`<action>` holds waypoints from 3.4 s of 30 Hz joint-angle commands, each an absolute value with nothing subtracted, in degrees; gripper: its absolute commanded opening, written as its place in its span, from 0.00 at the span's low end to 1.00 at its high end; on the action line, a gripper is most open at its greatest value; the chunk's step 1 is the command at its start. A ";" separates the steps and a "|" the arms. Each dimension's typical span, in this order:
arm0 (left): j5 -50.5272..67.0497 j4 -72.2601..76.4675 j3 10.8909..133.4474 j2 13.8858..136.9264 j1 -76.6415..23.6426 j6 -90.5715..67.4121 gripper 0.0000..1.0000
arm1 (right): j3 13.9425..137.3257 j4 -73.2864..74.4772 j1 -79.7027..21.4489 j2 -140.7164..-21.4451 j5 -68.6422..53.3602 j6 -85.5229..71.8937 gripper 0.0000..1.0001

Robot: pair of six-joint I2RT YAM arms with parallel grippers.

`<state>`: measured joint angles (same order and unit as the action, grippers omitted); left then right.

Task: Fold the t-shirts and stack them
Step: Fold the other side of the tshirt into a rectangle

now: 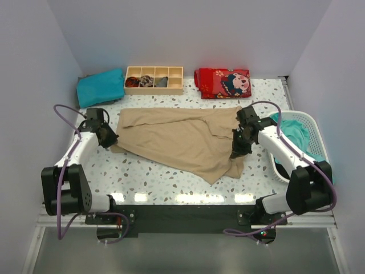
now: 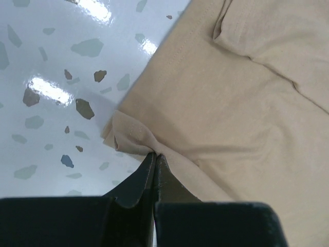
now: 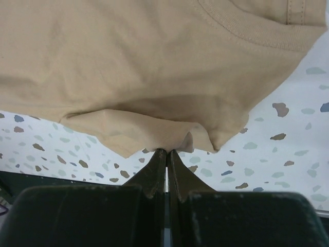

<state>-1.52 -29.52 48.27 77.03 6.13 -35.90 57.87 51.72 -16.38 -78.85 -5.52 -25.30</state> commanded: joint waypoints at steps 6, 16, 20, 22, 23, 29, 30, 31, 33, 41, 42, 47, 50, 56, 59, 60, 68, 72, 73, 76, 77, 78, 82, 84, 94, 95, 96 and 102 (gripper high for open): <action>2.72 -22.50 54.40 86.30 7.29 -32.17 0.00 | 66.97 49.48 -15.82 -85.86 -0.18 -20.39 0.00; 12.48 -18.29 57.13 94.22 7.38 -30.94 0.00 | 72.33 48.52 -12.84 -91.67 2.02 -17.41 0.00; 14.68 -18.72 58.18 95.01 7.38 -29.27 0.00 | 74.53 48.78 -10.46 -93.86 2.37 -16.35 0.00; 13.72 -20.12 59.06 94.66 7.38 -27.78 0.00 | 75.32 48.26 -8.97 -94.83 2.37 -16.17 0.00; 11.97 -20.56 59.41 94.31 7.38 -27.34 0.00 | 75.76 48.16 -8.62 -95.53 2.37 -16.00 0.00; 7.39 -23.55 61.96 94.48 7.38 -24.44 0.00 | 80.15 47.03 -7.56 -100.10 3.07 -16.52 0.00; 7.12 -23.55 62.40 94.66 7.38 -24.00 0.00 | 80.42 46.85 -7.56 -100.63 3.25 -16.70 0.00; 6.68 -23.64 62.66 94.75 7.38 -23.73 0.00 | 81.29 46.67 -7.56 -101.59 3.60 -16.87 0.00; 6.77 -23.73 63.02 95.53 7.38 -23.29 0.00 | 81.82 46.49 -7.56 -102.65 4.82 -17.05 0.00; 8.08 -23.56 62.58 98.87 7.38 -20.92 0.16 | 84.46 45.97 -7.38 -107.13 7.73 -17.31 0.02; 8.43 -23.12 62.40 99.22 7.38 -20.57 0.19 | 84.55 45.62 -7.38 -107.31 7.65 -17.31 0.06; 4.67 -22.24 61.88 97.48 7.30 -20.92 0.39 | 83.23 40.87 -7.38 -105.47 8.86 -17.05 0.30; 1.68 -21.71 61.70 93.35 7.30 -21.09 0.40 | 81.92 39.38 -7.38 -101.26 10.55 -16.96 0.32; 4.74 -19.34 60.21 86.84 5.89 -20.66 0.50 | 79.20 40.96 -7.82 -95.28 -3.58 -18.10 0.37; 5.88 -19.34 59.94 86.31 3.00 -20.22 1.00 | 73.23 39.03 -8.43 -92.21 -10.09 -20.56 0.38; 6.15 -18.99 59.33 86.40 0.90 -20.48 1.00 | 69.99 38.33 -8.70 -91.41 -11.33 -21.70 0.38; 10.89 -14.60 55.64 88.85 -6.85 -23.72 1.00 | 59.69 34.46 -12.04 -88.77 -15.63 -24.87 0.37; 11.78 -14.33 54.76 89.38 -7.21 -23.38 1.00 | 55.47 30.59 -13.80 -88.51 -15.47 -27.33 0.39; 11.60 -14.50 54.76 89.12 -7.21 -23.20 1.00 | 54.85 28.85 -13.89 -88.51 -15.56 -27.68 0.40; 11.07 -15.12 54.67 88.68 -7.21 -22.59 1.00 | 53.35 26.38 -13.89 -89.12 -15.21 -28.21 0.41; 10.99 -15.38 54.67 88.68 -7.21 -22.41 1.00 | 52.83 25.58 -13.80 -89.21 -15.12 -28.21 0.41; 10.99 -15.38 54.58 88.59 -7.21 -22.33 1.00 | 52.65 24.45 -13.89 -89.82 -15.03 -28.30 0.42; 10.81 -15.21 54.49 88.68 -7.21 -22.41 1.00 | 52.82 22.06 -13.89 -91.40 -15.29 -28.39 0.42; 10.90 -15.12 54.49 88.94 -7.21 -22.41 1.00 | 53.35 21.54 -13.89 -92.72 -15.03 -28.13 0.42; 10.46 -15.91 54.32 89.74 -7.21 -22.06 1.00 | 54.58 24.52 -14.24 -92.47 -13.72 -27.42 0.43; 10.46 -15.82 54.23 89.74 -7.21 -22.06 1.00 | 53.88 24.52 -14.24 -91.16 -13.62 -27.42 0.45; 10.46 -15.73 54.23 89.91 -7.21 -22.06 1.00 | 53.53 24.00 -14.33 -90.88 -13.45 -27.42 0.45; 11.43 -15.29 54.67 91.23 -7.29 -21.89 1.00 | 53.52 21.80 -14.59 -94.39 -13.71 -27.69 0.10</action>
<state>10.35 -17.21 54.48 90.70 -7.27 -22.92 53.23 24.12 -14.15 -93.69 -14.24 -27.44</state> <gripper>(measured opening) 0.997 0.198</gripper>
